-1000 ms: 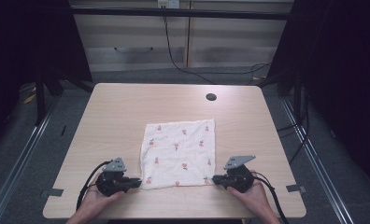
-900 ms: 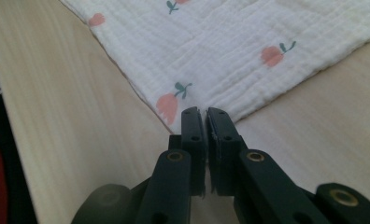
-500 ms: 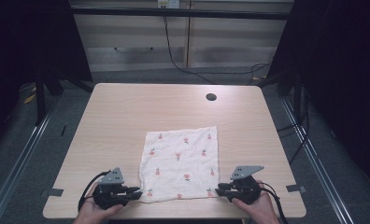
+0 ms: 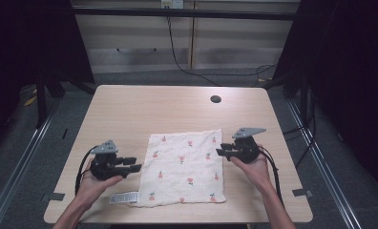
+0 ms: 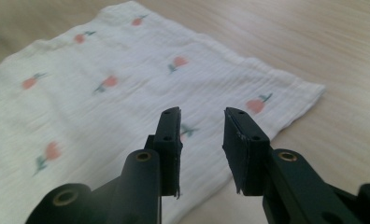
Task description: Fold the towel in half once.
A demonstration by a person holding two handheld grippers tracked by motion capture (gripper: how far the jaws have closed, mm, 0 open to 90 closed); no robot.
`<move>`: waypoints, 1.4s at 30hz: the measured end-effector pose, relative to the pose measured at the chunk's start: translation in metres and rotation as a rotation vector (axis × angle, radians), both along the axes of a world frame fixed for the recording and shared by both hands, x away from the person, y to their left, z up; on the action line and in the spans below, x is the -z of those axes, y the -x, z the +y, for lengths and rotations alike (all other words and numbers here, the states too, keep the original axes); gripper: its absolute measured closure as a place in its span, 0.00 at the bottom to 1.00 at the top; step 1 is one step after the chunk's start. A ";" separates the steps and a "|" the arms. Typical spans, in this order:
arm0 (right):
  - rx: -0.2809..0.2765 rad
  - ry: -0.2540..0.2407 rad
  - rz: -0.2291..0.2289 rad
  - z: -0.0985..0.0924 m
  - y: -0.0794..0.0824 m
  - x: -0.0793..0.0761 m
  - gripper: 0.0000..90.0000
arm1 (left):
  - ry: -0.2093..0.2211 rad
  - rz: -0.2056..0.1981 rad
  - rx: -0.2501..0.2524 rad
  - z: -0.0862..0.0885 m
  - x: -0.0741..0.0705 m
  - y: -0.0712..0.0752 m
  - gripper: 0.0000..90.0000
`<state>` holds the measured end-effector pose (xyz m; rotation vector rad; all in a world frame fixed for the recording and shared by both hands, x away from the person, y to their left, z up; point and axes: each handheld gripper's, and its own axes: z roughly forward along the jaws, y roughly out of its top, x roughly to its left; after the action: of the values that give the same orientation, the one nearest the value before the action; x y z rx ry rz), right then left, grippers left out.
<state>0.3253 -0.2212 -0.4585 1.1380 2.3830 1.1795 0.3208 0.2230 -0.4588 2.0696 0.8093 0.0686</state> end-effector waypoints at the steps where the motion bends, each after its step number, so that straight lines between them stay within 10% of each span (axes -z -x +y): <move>1: 0.011 0.005 0.006 0.000 -0.010 0.003 0.74 | -0.026 -0.008 -0.014 -0.003 0.003 -0.012 0.65; 7: 0.106 -0.011 0.035 -0.005 -0.059 0.019 0.77 | -0.046 0.019 -0.042 -0.012 0.020 -0.065 0.67; 16: 0.171 0.041 0.083 -0.016 -0.097 0.033 0.78 | -0.035 0.031 -0.083 -0.020 0.024 -0.102 0.66; 26: 0.179 -0.003 0.097 -0.019 -0.108 0.049 0.79 | -0.037 0.076 -0.129 -0.021 0.037 -0.119 0.66; 30: 0.160 0.006 0.101 -0.014 -0.107 0.049 0.94 | -0.021 0.095 -0.128 -0.024 0.041 -0.123 0.63; 42: 0.149 -0.002 0.105 -0.015 -0.105 0.049 0.98 | -0.086 0.068 -0.104 -0.049 0.044 -0.133 0.68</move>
<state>0.4305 -0.2358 -0.5074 1.3843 2.3241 1.0993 0.4538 0.1745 -0.5032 2.1188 0.9701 0.0920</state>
